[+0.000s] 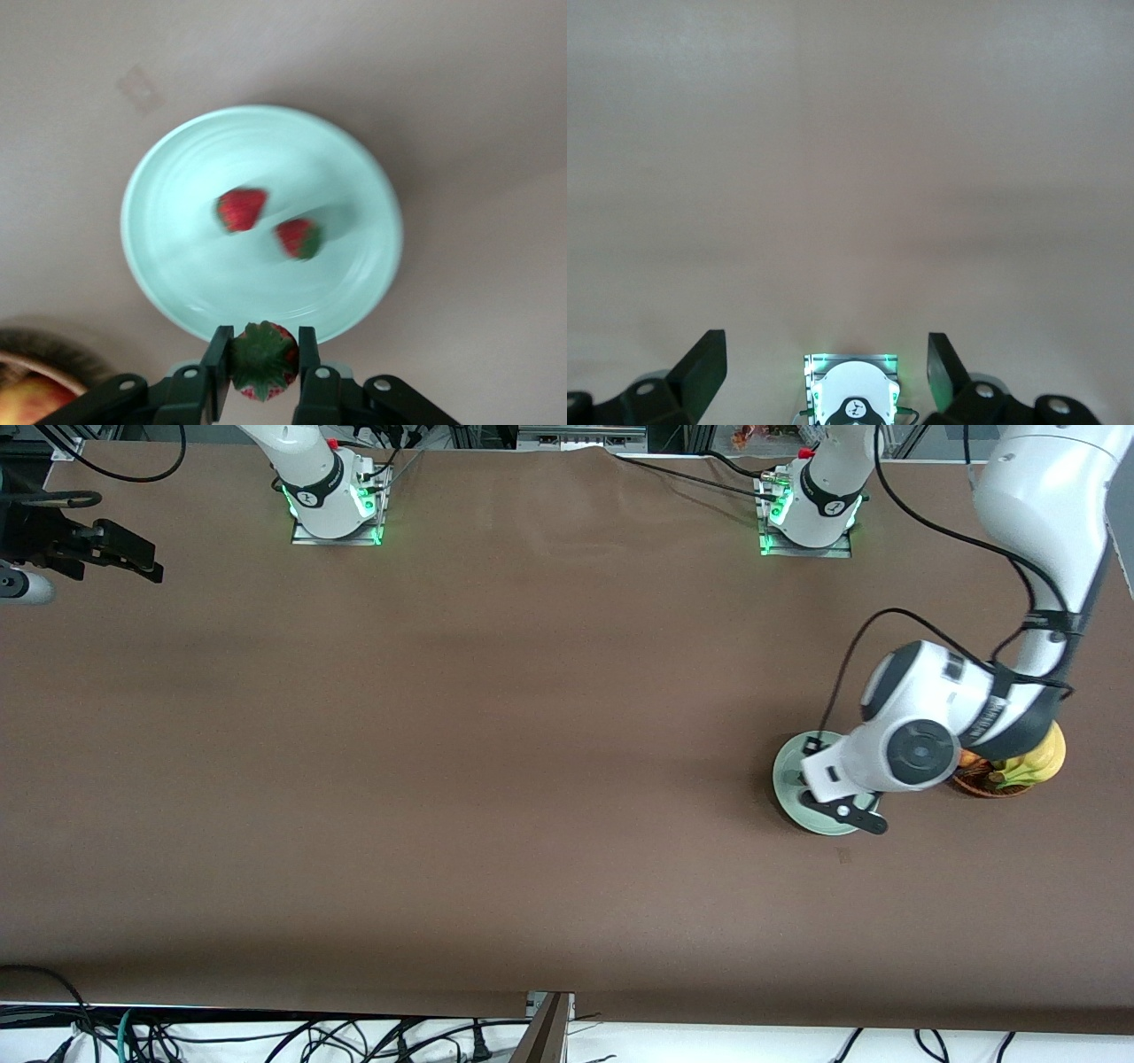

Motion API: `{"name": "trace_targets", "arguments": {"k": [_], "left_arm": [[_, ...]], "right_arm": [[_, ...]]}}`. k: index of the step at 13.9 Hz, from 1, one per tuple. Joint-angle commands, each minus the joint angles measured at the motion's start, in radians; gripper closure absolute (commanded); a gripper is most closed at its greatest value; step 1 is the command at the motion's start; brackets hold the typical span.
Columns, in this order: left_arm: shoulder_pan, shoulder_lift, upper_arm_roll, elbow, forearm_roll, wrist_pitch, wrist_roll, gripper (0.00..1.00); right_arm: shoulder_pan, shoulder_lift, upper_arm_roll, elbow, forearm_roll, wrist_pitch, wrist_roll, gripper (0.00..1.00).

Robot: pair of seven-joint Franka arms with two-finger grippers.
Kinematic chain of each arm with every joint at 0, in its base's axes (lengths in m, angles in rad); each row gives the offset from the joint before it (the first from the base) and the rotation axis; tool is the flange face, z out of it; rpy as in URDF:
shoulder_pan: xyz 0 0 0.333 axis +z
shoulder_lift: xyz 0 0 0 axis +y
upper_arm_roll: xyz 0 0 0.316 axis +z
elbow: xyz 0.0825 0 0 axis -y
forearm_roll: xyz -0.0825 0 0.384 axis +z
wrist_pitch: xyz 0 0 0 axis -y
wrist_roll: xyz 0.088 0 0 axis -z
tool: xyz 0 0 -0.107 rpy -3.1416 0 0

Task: Collect all strawberries into plate

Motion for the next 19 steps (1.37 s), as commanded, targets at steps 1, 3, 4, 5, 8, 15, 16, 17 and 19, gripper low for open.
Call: {"name": "trace_targets", "arguments": {"k": [1,3,4,5,8,15,16,17,19], "left_arm": [[0.050,0.032,-0.009,-0.014,-0.007,0.026,0.100,1.00],[0.054,0.046,-0.006,-0.045,-0.002,0.052,0.100,0.98],[0.058,0.049,-0.006,-0.071,-0.002,0.075,0.097,0.74],[0.063,0.052,-0.006,-0.085,-0.002,0.098,0.089,0.16],[0.070,0.003,-0.015,-0.065,-0.005,0.052,0.097,0.00],[0.058,-0.124,-0.133,0.301,-0.016,-0.360,0.092,0.00],[0.061,-0.130,-0.150,0.358,-0.018,-0.383,0.094,0.00],[0.064,-0.146,-0.159,0.389,-0.019,-0.411,0.093,0.00],[0.063,-0.179,-0.159,0.411,-0.019,-0.450,0.092,0.00]], "right_arm": [[-0.021,0.017,0.011,0.020,-0.014,-0.015,-0.013,0.00],[-0.021,0.036,0.009,0.050,-0.017,-0.029,-0.018,0.00],[-0.019,0.036,0.012,0.055,-0.018,-0.029,-0.013,0.00],[-0.018,0.043,0.011,0.055,-0.018,-0.029,-0.013,0.00],[-0.019,0.045,0.011,0.054,-0.018,-0.029,-0.015,0.00],[-0.019,0.049,0.011,0.055,-0.018,-0.022,-0.010,0.00],[-0.018,0.052,0.012,0.055,-0.020,-0.021,-0.010,0.00],[-0.018,0.057,0.012,0.057,-0.020,-0.019,-0.009,0.00],[-0.018,0.059,0.011,0.058,-0.018,-0.018,-0.009,0.00]]}}
